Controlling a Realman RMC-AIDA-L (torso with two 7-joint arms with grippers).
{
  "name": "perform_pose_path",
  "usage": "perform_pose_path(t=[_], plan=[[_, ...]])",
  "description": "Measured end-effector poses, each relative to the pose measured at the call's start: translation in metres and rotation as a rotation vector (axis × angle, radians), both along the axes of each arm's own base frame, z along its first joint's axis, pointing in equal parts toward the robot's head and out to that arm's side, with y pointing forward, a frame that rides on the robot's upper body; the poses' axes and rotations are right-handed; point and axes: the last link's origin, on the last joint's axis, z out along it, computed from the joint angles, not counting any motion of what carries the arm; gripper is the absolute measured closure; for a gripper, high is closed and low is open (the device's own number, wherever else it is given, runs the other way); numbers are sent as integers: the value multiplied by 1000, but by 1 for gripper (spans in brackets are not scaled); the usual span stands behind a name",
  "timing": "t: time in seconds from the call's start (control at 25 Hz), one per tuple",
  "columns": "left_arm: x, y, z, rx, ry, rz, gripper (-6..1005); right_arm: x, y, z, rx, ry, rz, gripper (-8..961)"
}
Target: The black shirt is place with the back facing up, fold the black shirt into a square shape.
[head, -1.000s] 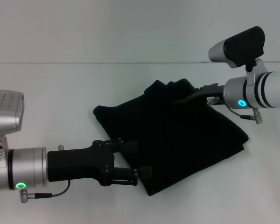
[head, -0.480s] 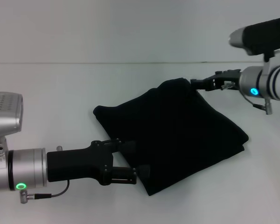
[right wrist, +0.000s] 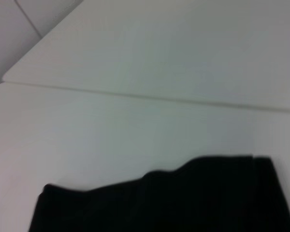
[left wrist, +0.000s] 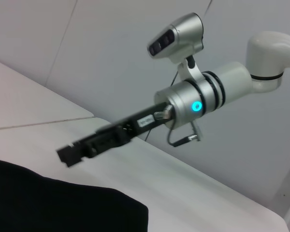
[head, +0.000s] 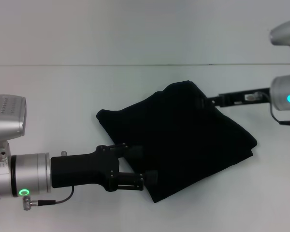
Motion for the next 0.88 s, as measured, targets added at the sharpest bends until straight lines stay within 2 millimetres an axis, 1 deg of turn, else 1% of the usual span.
perform_pose_path(t=[0.16,0.44,0.68,0.88], plan=[[1,0,-1,-4,-3,-1,65,13,-11,10,-54,28,-58,40],[5,2,-4,-11,-9,-2,67,27,-25,16,-102,49,-111,39],[8,5,-5,-12,-6,-9,70,36,-30,11,-130,28,-147,40],[8,6,-7,-15,-3,-4,72,33,-31,4,-144,27,-141,41]])
